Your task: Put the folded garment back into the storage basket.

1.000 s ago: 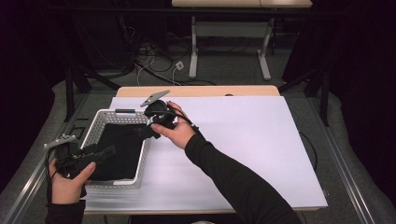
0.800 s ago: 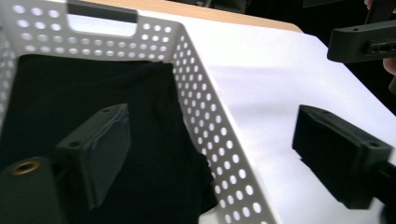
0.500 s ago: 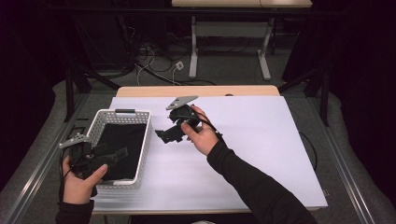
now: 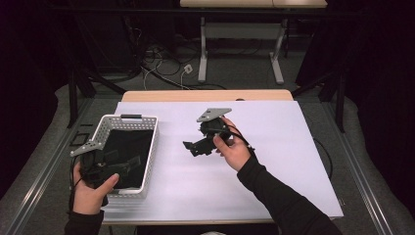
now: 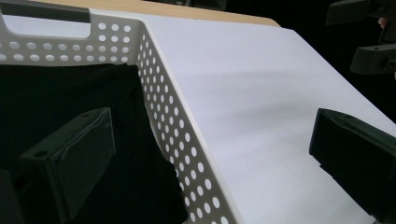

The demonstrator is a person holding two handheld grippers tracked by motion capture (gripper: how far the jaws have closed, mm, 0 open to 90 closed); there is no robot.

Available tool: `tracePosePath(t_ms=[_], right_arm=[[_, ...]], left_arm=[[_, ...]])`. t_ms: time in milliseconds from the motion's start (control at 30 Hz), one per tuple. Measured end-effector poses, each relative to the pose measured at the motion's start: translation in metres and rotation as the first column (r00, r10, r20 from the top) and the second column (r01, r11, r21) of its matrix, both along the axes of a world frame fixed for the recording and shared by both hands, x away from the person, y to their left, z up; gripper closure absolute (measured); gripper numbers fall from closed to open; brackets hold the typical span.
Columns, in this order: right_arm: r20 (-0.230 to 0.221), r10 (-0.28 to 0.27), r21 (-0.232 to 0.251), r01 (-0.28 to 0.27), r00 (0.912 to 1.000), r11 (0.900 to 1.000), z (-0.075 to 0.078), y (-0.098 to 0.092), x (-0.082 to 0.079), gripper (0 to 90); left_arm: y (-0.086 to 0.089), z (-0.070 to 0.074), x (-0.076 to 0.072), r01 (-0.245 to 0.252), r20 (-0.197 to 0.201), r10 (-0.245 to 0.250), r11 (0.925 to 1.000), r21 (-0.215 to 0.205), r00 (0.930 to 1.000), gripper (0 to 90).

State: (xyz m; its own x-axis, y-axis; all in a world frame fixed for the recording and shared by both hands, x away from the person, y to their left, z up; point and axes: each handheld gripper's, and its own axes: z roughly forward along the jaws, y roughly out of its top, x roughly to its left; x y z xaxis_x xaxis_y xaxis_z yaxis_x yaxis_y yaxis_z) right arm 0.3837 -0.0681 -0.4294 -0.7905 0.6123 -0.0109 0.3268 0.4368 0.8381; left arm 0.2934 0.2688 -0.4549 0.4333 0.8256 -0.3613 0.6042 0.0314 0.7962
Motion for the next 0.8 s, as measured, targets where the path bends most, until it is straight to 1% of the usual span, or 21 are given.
tracePosePath(t_ms=[100,167,367,433,500,667,767,800], right_arm=[[0.002,-0.018,0.001,0.018,0.9998,1.0,-0.002,-0.014,-0.006,0.0],[0.012,-0.026,-0.006,0.027,0.9996,1.0,-0.003,-0.022,-0.009,0.0],[0.01,-0.058,-0.005,0.058,0.9983,0.998,-0.007,-0.049,-0.018,0.0],[0.012,-0.076,-0.005,0.076,0.9971,0.997,-0.008,-0.058,-0.021,0.0],[0.004,-0.09,0.008,0.09,0.9959,0.996,-0.009,-0.066,-0.022,0.0],[-0.005,-0.143,0.016,0.143,0.9897,0.99,-0.014,-0.088,-0.026,0.0],[-0.021,-0.177,0.033,0.178,0.984,0.984,-0.017,-0.104,-0.029,0.0],[-0.019,-0.184,0.035,0.185,0.9827,0.982,-0.017,-0.107,-0.029,0.0]], left_arm=[[0.0,0.001,-0.001,0.003,0.011,-0.003,1.0,-0.009,0.9999,0.2],[-0.001,0.001,-0.001,0.012,0.015,-0.012,0.9999,-0.004,0.9998,0.2],[-0.003,0.0,-0.001,0.006,0.021,-0.006,0.9999,-0.012,0.9998,0.2],[-0.004,0.0,0.0,0.006,0.024,-0.005,0.9999,-0.014,0.9997,0.2],[-0.004,0.0,0.0,0.006,0.026,-0.005,0.9999,-0.013,0.9997,0.2],[-0.006,-0.001,0.0,0.011,0.03,-0.011,0.9999,-0.01,0.9995,0.2],[-0.007,-0.001,0.0,0.013,0.036,-0.013,0.9999,-0.01,0.9993,0.2],[-0.007,-0.001,0.0,0.012,0.037,-0.011,0.9999,-0.008,0.9992,0.2]])
